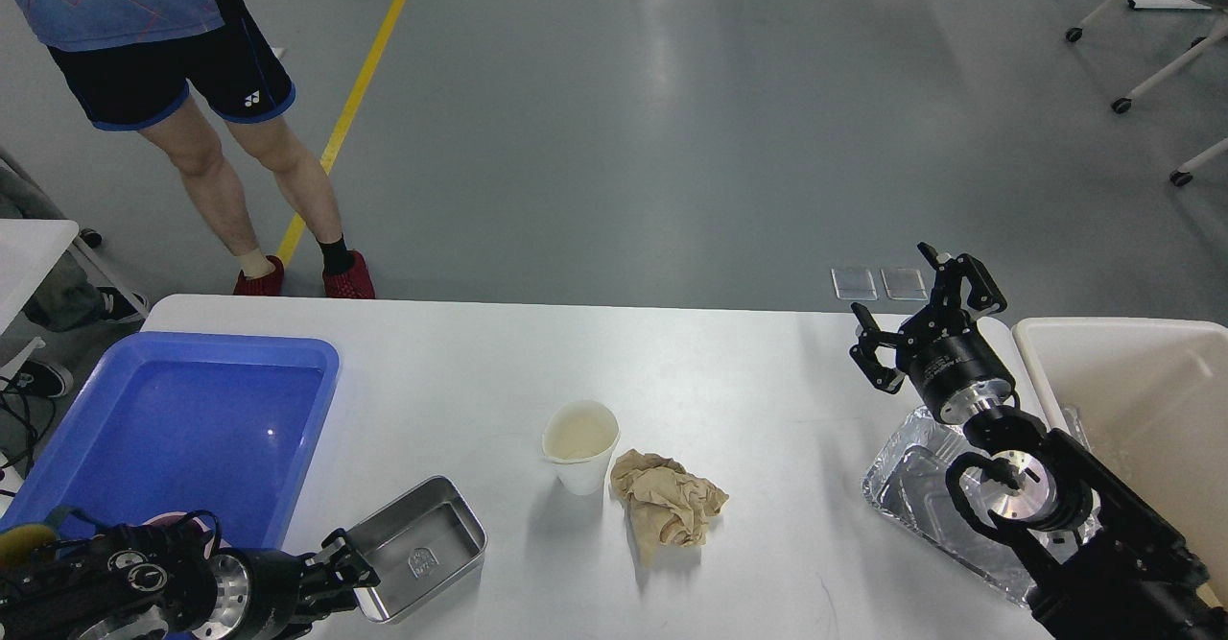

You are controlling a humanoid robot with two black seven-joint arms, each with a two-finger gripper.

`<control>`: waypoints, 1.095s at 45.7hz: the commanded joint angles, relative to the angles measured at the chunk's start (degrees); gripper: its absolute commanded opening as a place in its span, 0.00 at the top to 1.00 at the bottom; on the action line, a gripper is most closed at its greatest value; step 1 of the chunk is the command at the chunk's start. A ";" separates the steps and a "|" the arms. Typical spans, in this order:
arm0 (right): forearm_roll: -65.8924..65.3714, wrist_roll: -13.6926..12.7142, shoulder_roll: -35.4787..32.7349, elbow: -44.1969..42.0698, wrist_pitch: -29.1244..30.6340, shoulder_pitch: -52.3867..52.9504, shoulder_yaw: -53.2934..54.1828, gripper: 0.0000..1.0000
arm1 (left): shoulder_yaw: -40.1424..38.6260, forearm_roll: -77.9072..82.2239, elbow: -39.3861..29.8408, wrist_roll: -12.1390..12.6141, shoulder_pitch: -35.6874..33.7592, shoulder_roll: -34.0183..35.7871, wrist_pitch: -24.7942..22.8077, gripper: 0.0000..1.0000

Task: Tidy desktop
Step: 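Reach the left gripper to the small metal box and grasp it, then lift the metal box and place it into the blue tray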

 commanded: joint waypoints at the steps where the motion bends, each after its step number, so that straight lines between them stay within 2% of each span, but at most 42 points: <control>1: -0.08 0.00 0.00 -0.11 0.00 0.09 0.00 0.00 | -0.18 -0.17 0.00 0.70 -0.17 -0.13 -0.28 0.97; 15: 0.01 0.00 -0.09 -0.11 0.00 -0.18 0.00 0.00 | -0.26 -0.09 0.00 0.70 -0.34 -0.04 -0.19 0.99; 22: 0.01 0.00 0.00 -0.11 0.00 -0.18 0.00 0.00 | -0.62 -0.26 -1.14 0.87 -1.04 2.15 -0.54 1.00; 27: 0.01 0.00 0.00 -0.11 0.00 -0.09 0.00 0.00 | -0.97 -0.44 -5.35 1.67 -3.67 8.73 -2.47 0.99; 39: -0.08 0.00 0.17 -0.20 0.00 0.17 0.00 0.00 | -1.50 -0.96 -12.04 2.02 -17.21 24.29 -12.67 0.99; 46: -0.08 0.00 0.09 -0.29 0.00 0.09 0.00 0.00 | -1.67 -1.05 -15.11 2.02 -20.29 32.20 -16.27 1.00; 50: -0.08 0.00 0.17 -0.73 0.00 0.26 0.00 0.00 | -2.81 -1.23 -16.26 1.84 -22.66 37.30 -20.04 0.99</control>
